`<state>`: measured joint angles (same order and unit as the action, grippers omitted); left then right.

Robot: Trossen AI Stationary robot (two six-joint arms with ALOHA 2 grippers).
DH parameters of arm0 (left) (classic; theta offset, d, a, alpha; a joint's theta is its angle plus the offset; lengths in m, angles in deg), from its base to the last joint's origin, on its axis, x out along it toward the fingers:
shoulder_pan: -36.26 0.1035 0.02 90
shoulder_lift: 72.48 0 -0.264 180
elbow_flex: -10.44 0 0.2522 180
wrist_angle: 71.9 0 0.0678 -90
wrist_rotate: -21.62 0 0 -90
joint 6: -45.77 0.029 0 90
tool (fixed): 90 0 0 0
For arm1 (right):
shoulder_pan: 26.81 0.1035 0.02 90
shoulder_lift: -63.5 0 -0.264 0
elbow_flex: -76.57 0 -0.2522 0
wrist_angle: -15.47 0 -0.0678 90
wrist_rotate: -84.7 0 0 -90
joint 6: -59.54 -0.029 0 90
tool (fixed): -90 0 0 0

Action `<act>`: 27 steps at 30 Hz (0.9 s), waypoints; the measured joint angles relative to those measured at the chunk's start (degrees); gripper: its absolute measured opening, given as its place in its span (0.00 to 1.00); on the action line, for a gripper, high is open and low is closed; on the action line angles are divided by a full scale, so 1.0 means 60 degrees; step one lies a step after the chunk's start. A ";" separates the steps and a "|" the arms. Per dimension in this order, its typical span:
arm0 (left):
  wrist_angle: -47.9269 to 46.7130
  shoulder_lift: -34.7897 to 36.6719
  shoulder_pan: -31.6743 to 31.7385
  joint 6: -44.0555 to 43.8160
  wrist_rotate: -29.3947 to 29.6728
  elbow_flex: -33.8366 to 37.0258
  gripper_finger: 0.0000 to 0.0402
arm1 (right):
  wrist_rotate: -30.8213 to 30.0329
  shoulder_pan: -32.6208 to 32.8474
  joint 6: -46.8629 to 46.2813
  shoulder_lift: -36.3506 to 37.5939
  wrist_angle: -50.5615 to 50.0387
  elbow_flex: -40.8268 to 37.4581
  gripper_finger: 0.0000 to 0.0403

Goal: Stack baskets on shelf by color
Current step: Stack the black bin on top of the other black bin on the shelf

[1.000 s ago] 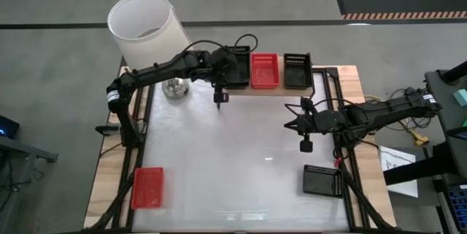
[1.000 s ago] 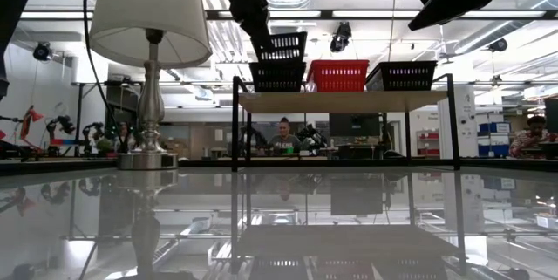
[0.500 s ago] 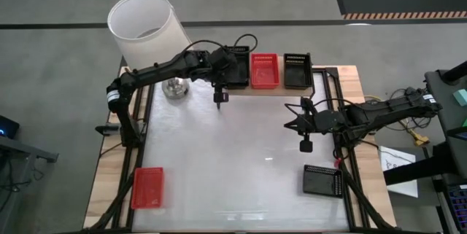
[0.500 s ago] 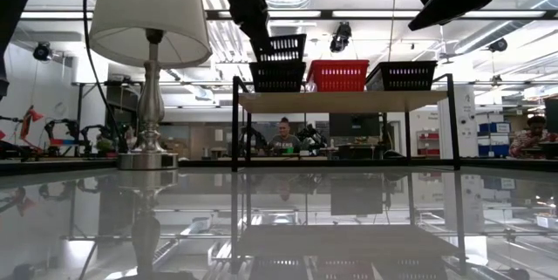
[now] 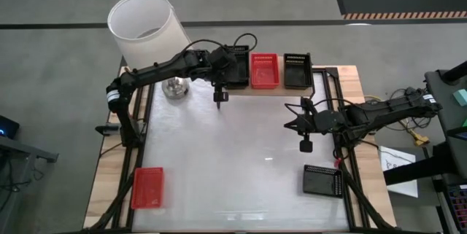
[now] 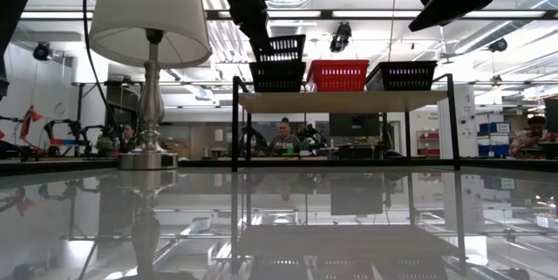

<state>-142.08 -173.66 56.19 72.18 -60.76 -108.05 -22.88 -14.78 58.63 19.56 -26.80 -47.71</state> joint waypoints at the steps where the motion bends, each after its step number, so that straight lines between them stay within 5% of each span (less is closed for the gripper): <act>1: 0.0000 0.0002 -0.0002 -0.0001 0.0000 0.0000 0.00 | 0.0000 0.0000 0.0000 0.0000 0.0000 0.0000 0.02; 7: 0.0000 0.0006 0.0001 -0.0017 0.0000 0.0004 0.01 | 0.0000 0.0000 0.0000 -0.0001 0.0000 0.0000 0.02; 19: -0.0065 0.0043 -0.0012 -0.0080 0.0011 -0.0019 0.29 | 0.0004 0.0000 -0.0001 -0.0003 0.0000 0.0000 0.02; 27: -0.0729 0.0724 -0.0325 -0.0325 0.0036 -0.0035 0.34 | 0.0011 0.0000 -0.0314 -0.0004 0.0000 -0.0019 0.02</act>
<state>-146.45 -169.31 54.24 70.23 -60.54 -108.25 -22.82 -14.78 56.75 19.53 -26.80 -47.83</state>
